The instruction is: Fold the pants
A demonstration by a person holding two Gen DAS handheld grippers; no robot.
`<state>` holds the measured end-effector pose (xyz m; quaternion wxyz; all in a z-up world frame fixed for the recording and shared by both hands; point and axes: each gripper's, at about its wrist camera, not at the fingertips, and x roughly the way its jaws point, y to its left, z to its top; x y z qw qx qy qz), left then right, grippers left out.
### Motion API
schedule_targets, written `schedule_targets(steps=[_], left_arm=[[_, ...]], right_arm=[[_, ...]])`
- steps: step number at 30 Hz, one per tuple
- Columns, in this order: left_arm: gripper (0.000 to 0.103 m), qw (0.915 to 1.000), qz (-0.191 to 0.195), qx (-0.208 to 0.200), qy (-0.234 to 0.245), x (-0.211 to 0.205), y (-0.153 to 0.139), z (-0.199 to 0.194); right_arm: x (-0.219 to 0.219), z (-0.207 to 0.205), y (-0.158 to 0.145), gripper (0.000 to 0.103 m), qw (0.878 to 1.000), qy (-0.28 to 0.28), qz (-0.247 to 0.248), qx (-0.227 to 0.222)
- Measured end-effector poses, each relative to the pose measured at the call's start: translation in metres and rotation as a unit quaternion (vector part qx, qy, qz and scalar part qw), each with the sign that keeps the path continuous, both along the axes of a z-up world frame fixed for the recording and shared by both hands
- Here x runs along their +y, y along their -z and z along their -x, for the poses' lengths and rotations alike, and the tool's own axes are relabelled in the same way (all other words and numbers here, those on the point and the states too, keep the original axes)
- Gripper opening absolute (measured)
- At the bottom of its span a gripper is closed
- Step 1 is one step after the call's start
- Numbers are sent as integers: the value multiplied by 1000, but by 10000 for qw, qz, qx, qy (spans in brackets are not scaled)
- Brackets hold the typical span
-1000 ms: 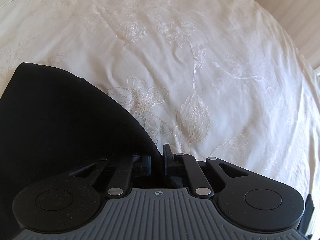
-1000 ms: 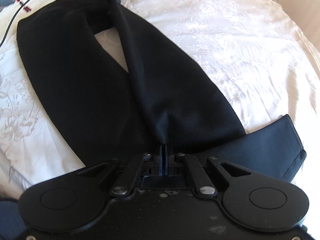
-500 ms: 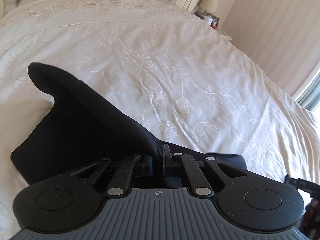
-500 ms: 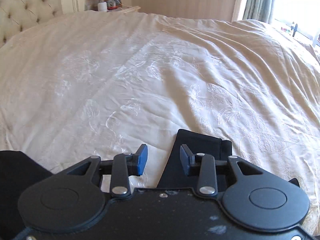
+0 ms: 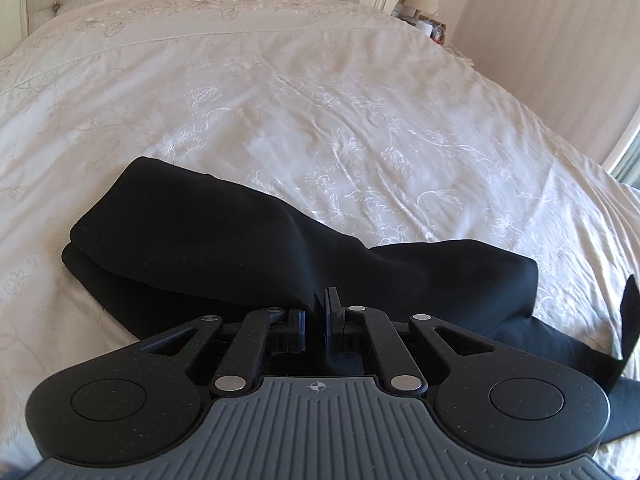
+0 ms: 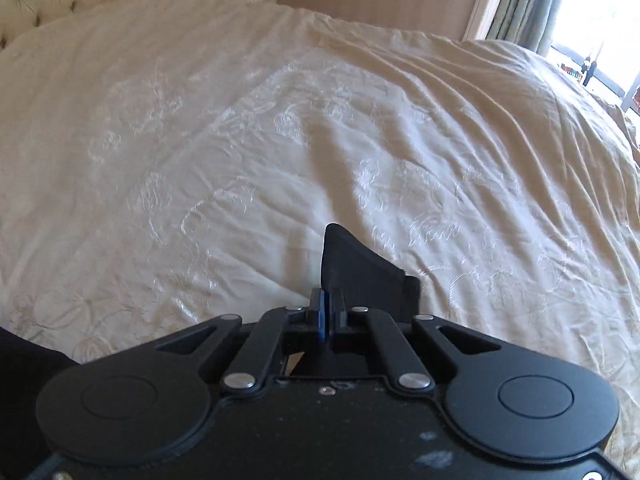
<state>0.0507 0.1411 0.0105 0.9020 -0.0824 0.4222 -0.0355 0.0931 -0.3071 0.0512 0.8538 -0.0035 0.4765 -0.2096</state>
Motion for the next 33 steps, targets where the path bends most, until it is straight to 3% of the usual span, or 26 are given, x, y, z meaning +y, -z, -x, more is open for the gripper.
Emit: schedule_targets(steps=[3,5,7,11,14,21,33], left_arm=[[8,10000,-39,-47,57,0,5,7],[8,9999,-55,11,97,0,15,11],[8,9998,-133,104,138,-2,29,14],[9,9983,-484,107,304,-8,54,26],[9,9978,-562,41,338,-6,58,31],[9,9993,-254,72,252,3,57,32],[9,9986,-169,114,482,-4,60,34]], right_arm=[[-28,36,-47,2,9966,176,-301,-742],[-51,71,-56,2,9940,455,-372,-926],[-73,99,-42,2,9935,683,-456,-789],[-102,134,17,2,9909,1112,-733,-190],[-101,152,38,2,9888,1190,-890,-151],[-88,190,20,2,9862,1225,-1031,-420],[-100,194,30,2,9810,1659,-957,-307]])
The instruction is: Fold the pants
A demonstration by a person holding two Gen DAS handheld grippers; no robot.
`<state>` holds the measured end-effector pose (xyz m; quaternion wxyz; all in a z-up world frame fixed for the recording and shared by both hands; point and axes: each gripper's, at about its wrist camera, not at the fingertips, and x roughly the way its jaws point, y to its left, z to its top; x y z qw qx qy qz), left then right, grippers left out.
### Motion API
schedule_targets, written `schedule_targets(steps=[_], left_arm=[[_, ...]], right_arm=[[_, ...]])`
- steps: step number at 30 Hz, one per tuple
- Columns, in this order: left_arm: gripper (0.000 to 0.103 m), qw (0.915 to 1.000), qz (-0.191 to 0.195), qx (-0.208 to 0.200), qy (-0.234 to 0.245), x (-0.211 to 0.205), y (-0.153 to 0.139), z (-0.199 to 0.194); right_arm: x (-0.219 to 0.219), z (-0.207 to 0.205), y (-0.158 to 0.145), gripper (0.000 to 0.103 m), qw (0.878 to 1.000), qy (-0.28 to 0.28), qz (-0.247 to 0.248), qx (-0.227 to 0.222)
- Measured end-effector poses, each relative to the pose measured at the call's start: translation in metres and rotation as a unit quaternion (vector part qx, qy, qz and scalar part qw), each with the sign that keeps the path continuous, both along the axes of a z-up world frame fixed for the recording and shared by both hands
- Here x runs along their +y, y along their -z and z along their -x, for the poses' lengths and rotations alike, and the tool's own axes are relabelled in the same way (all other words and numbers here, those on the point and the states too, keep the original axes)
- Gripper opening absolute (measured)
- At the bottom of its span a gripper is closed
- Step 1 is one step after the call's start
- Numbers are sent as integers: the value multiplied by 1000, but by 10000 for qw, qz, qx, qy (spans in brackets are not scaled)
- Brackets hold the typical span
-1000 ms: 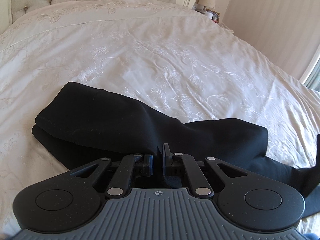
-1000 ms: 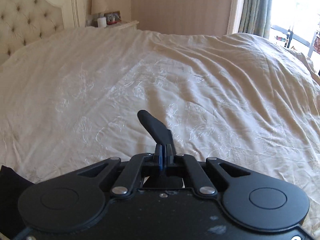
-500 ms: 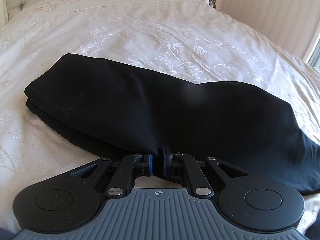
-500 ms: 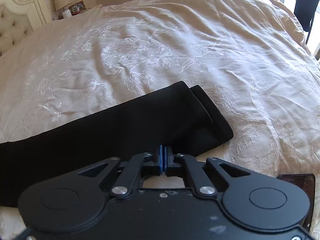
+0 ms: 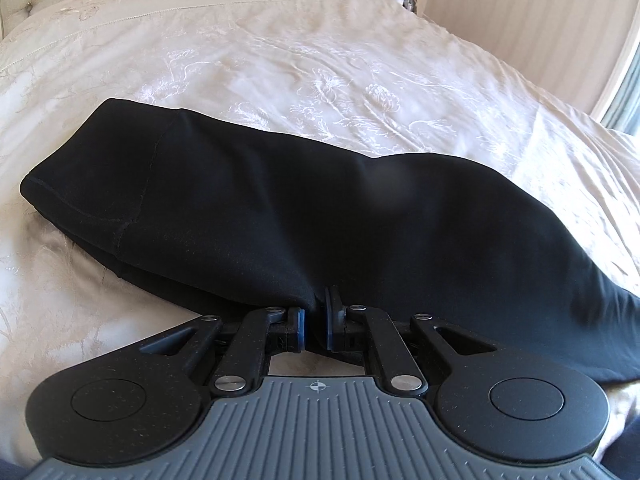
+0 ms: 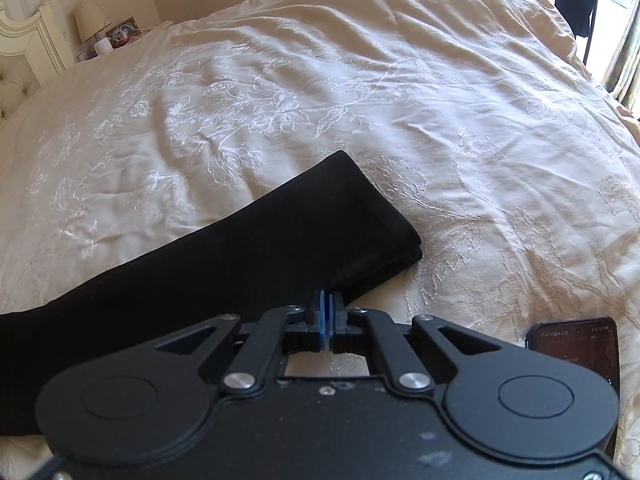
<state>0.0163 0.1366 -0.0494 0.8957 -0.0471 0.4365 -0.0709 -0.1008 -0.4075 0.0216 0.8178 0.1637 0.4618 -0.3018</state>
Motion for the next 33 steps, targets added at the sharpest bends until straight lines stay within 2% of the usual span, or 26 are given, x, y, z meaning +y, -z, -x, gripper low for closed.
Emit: schedule_targets(steps=[6,9,11,12,14,18,23,28,31,33], left_arm=[[9,10000,22,28,-17,1,1,0],[10,10000,-17,71,-39,0,1,0],[10,9999,-21,96,-44,0,1,-1],[12,9999,-16,140,-47,1,1,-1],[19,9997,10,259,-31,2,0,-1],[28,9990,7,444,93,5,-3,5],[28,9979,65,535,347,5,-13,15],[28,9970,178,252,710,-5,-28,24],[28,9967,134,-134,785,-16,-33,25],[28,9960,41,-309,833,-22,-30,23]], right_arm=[[8,-10,5,3,9992,-86,264,273],[10,-12,3,7,9983,-100,333,459],[13,-13,-2,14,9971,-122,462,594],[14,-14,-5,22,9964,-128,532,651],[17,-13,-13,24,9956,-139,650,666],[23,-10,-34,26,9957,-139,779,486],[45,-14,-59,27,9963,-390,770,15],[98,-34,-76,27,9894,-1203,548,-593],[141,-53,-74,27,9789,-1846,214,-850],[176,-69,-63,28,9687,-2319,-192,-869]])
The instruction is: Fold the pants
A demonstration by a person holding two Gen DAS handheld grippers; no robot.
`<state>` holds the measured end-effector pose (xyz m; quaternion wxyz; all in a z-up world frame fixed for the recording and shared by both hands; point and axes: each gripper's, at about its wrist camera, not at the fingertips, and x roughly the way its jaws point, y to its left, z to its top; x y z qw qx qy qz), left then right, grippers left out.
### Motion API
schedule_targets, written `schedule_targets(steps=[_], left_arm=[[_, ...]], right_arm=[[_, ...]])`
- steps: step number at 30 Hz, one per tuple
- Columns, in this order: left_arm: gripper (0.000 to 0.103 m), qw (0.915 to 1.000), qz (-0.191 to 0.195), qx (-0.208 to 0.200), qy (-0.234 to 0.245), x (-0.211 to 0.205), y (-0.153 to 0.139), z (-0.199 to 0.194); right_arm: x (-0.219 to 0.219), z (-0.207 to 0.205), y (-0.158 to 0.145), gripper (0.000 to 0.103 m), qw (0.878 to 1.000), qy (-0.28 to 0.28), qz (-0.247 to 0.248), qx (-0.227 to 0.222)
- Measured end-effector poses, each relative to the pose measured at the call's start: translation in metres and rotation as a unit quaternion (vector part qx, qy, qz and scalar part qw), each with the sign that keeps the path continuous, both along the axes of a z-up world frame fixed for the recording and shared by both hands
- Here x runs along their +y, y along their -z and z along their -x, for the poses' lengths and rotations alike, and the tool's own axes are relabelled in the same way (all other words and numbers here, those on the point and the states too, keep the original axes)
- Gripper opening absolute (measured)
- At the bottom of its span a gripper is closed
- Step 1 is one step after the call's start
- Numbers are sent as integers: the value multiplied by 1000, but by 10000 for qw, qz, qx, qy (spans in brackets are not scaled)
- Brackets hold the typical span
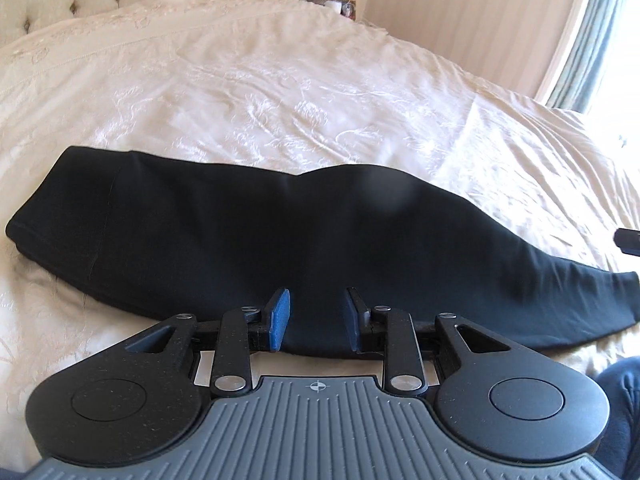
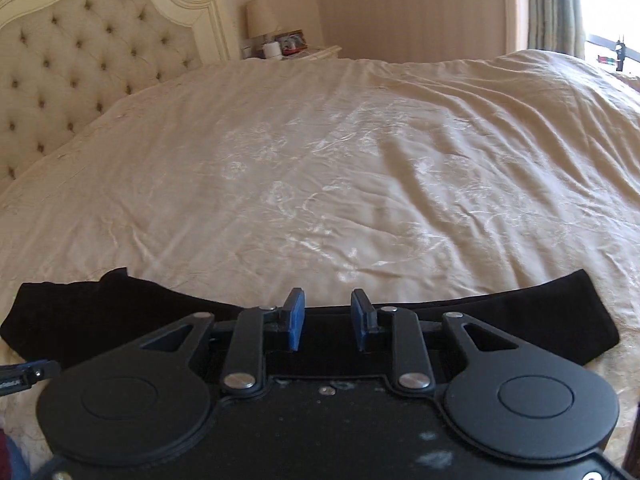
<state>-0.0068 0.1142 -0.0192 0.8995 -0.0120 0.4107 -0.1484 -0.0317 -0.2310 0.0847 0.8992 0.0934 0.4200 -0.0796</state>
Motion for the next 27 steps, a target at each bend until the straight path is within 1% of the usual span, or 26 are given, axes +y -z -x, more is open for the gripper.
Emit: schedule_targets(steps=[3,5,6,8,10,12,13,15,17,18,19,20,21,23,25,27], left_arm=[[28,9998,-133,60,123,-10,10,-5],[28,9996,-192,184,116,-13,18,-10],[28,9994,-220,256,86,-14,22,-14],[28,9991,-274,330,50,-14,30,-22],[28,9989,-353,310,16,-15,34,-32],[28,9986,-418,326,-47,-13,39,-41],[28,9986,-384,372,-38,-10,43,-45],[28,9988,-183,445,-84,-4,47,-48],[28,9985,47,519,-147,3,47,-48],[28,9983,99,555,-149,5,47,-49],[28,9980,153,599,-152,6,47,-50],[28,9975,219,649,-171,8,46,-51],[28,9971,268,680,-189,9,47,-52],[28,9964,357,740,-215,11,47,-54],[28,9956,443,792,-237,14,48,-56],[28,9953,486,805,-234,15,48,-56]], right_arm=[[50,-18,27,28,9972,-551,-465,202],[77,-25,48,28,9938,-851,-601,382],[97,-29,63,28,9908,-1056,-642,561],[118,-35,88,28,9872,-1230,-585,830],[131,-41,112,27,9867,-1206,-378,1018],[134,-45,129,21,9894,-1066,-136,977],[132,-46,133,21,9909,-984,-150,907],[129,-48,132,21,9915,-914,-219,898],[128,-46,127,27,9895,-1113,-243,888],[124,-43,120,30,9881,-1277,-333,791],[121,-40,114,30,9871,-1391,-456,648],[119,-37,106,30,9853,-1546,-622,366],[117,-35,97,30,9835,-1674,-675,83],[118,-39,83,30,9794,-1905,-583,-327],[120,-54,76,34,9743,-2110,-588,-521],[121,-76,77,35,9683,-2324,-750,-524]])
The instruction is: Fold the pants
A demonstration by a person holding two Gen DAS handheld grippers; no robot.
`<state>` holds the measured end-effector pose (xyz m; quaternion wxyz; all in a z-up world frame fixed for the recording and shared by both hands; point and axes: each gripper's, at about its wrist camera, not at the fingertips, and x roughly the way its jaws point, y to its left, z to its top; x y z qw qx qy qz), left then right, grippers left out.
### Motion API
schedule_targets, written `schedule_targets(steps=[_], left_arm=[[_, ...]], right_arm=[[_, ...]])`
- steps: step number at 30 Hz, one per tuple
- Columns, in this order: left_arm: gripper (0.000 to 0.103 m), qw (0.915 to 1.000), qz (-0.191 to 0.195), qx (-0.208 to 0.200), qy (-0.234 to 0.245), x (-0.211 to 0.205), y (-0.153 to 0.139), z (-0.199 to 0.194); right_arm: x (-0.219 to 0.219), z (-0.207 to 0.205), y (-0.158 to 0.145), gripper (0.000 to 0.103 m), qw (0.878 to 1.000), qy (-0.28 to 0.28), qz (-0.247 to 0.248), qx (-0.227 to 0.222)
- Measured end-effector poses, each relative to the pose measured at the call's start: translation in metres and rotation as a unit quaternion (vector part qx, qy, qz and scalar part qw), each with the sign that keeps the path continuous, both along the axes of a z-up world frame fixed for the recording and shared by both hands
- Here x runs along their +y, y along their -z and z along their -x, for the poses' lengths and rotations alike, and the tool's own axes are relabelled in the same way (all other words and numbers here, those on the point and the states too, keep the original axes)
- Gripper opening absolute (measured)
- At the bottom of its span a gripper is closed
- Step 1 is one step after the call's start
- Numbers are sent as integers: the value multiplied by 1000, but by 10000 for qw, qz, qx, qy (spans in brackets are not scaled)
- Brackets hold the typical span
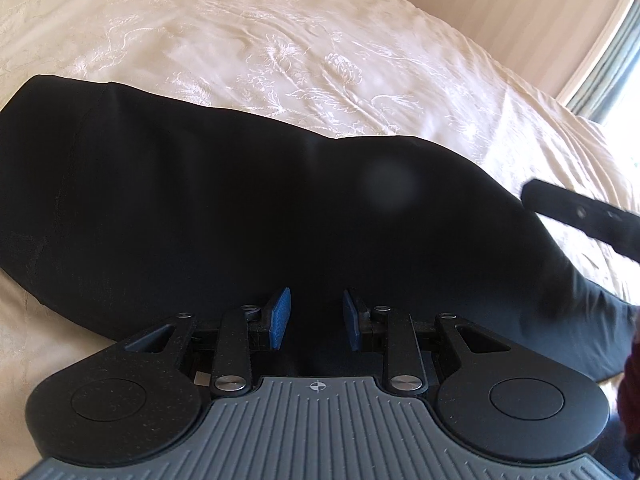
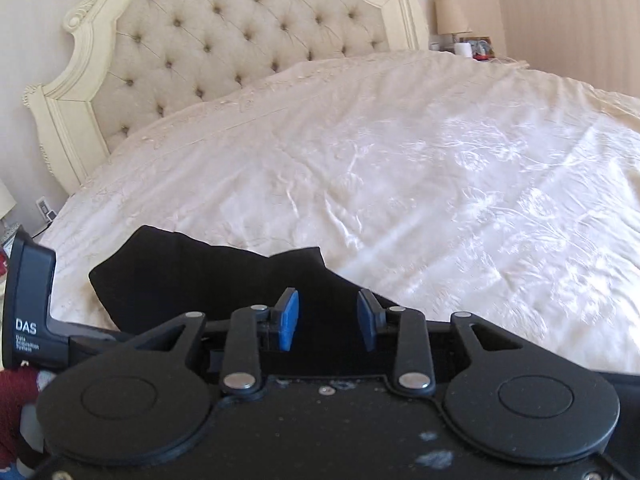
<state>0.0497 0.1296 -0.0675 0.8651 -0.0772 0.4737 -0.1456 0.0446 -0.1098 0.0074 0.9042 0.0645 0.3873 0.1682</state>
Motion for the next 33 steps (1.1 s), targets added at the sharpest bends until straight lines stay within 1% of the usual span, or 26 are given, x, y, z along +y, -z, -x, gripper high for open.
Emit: schedule_targets(steps=[2,4,6,8,10,11,12,13,14,15,16,18,21,22,23,24,25,26,27,29,31,33], left_arm=[[28,10000,21,-7,-4,0,1,0],[28,10000,10,-43,-18,0,1,2],[28,9999,-112,-123,23,-4,1,5],[28,9989,-361,-261,120,-12,0,10],[28,9967,-661,-408,222,-22,0,16],[28,9948,-848,-497,277,-28,1,19],[29,9932,-978,-557,303,-33,1,21],[29,9917,-1093,-604,311,-38,0,24],[29,9910,-1151,-617,289,-40,0,25],[29,9911,-1159,-604,246,-41,0,25],[29,9917,-1139,-571,195,-42,-2,25],[28,9933,-1043,-473,121,-39,-5,23],[28,9939,-1044,-337,70,-37,-12,20],[28,9933,-1116,-307,39,-36,-15,18],[28,9924,-1191,-298,6,-36,-18,18],[28,9917,-1249,-315,-26,-35,-22,17],[28,9911,-1281,-362,-61,-35,-28,17],[28,9910,-1274,-409,-84,-34,-35,15],[29,9909,-1264,-448,-110,-33,-43,13],[29,9904,-1271,-507,-216,-32,-62,6],[29,9910,-1192,-554,-260,-34,-79,-3],[30,9918,-1141,-534,-209,-38,-91,-15]], right_arm=[[4,-18,4,35,9997,-221,-19,-33],[13,-40,8,37,9980,-624,72,-12],[25,-53,15,37,9952,-973,110,55],[31,-52,25,37,9943,-1048,155,-72],[30,-47,40,38,9946,-1035,50,-48],[30,-46,46,37,9940,-1087,140,-33],[31,-43,49,37,9924,-1180,332,-99],[31,-42,51,37,9897,-1321,522,-197],[28,-41,50,37,9876,-1419,607,-277],[21,-43,51,38,9891,-1333,538,-312],[13,-48,53,40,9934,-1089,288,-235],[0,-60,58,41,9954,-923,-253,64],[-2,-74,68,43,9949,-851,-445,312],[-3,-78,70,43,9939,-831,-565,453],[-6,-81,72,43,9916,-809,-799,619],[-8,-82,72,42,9886,-838,-1058,668],[-10,-80,68,39,9846,-968,-1313,626],[-10,-75,62,39,9810,-1158,-1466,526],[-7,-69,55,37,9792,-1361,-1453,381],[3,-52,42,36,9768,-1799,-1161,73],[13,-38,38,36,9736,-2100,-894,-81],[25,-24,34,36,9695,-2383,-463,-324]])
